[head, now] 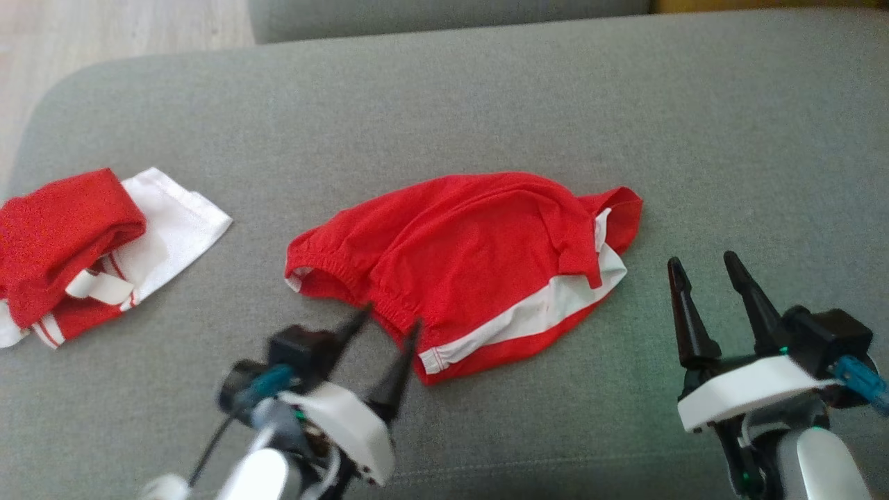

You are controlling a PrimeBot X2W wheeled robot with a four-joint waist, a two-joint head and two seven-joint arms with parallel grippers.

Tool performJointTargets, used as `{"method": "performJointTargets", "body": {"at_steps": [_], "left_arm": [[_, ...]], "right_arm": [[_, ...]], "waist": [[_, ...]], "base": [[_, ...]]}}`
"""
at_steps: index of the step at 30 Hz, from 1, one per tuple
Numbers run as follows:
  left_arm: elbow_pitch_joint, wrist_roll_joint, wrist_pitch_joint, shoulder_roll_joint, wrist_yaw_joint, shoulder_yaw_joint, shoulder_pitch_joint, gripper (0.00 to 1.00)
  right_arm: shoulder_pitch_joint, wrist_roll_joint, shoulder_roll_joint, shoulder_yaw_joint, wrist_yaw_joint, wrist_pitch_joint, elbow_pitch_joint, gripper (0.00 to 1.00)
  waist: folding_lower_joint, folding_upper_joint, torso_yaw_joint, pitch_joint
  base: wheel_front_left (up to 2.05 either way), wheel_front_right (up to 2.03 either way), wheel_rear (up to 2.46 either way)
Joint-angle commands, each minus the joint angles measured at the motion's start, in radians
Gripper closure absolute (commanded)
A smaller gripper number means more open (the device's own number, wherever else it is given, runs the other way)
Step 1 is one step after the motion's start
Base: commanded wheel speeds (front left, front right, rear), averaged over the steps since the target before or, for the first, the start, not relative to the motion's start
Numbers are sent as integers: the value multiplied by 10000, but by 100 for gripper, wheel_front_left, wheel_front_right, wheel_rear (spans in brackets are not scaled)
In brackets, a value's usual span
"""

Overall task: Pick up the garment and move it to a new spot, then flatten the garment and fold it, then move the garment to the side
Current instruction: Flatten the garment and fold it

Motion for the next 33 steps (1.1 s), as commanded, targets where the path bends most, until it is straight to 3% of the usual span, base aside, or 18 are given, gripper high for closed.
{"method": "performJointTargets", "body": {"at_steps": [1, 9, 14, 15, 16, 20, 33], "left_arm": [[-66, -120, 262, -57, -102, 107, -472, 0], [977, -661, 1402, -246, -195, -302, -580, 0], [1189, -946, 1324, -309, -255, -291, -731, 0], [1212, -1022, 1252, -335, -275, -296, -779, 44], [1244, -1120, 1181, -360, -303, -299, -825, 100], [1431, -1283, 809, -334, -337, -145, -1104, 100], [1150, -1453, 728, 549, 479, 986, -853, 100]], "right_arm": [[-466, -7, -50, 293, -7, -130, -344, 0], [-651, 31, -50, 297, -7, -238, -246, 0], [-716, 78, -50, 263, -7, -335, -188, 0], [-733, 85, -50, 266, -7, -349, -171, 0], [-752, 98, -50, 272, -7, -361, -152, 0], [-844, 130, -50, 294, -7, -395, -102, 0], [-801, 129, -50, -139, -7, -453, -23, 0]], "waist": [[0, 0, -107, 198], [0, 0, -365, 552], [0, 0, -422, 720], [0, 0, -428, 743], [0, 0, -438, 762], [0, 0, -473, 846], [0, 0, -448, 845]], "base": [[0, 0, 0], [0, 0, 0], [0, 0, 0], [0, 0, 0], [0, 0, 0], [0, 0, 0], [0, 0, 0]]}}
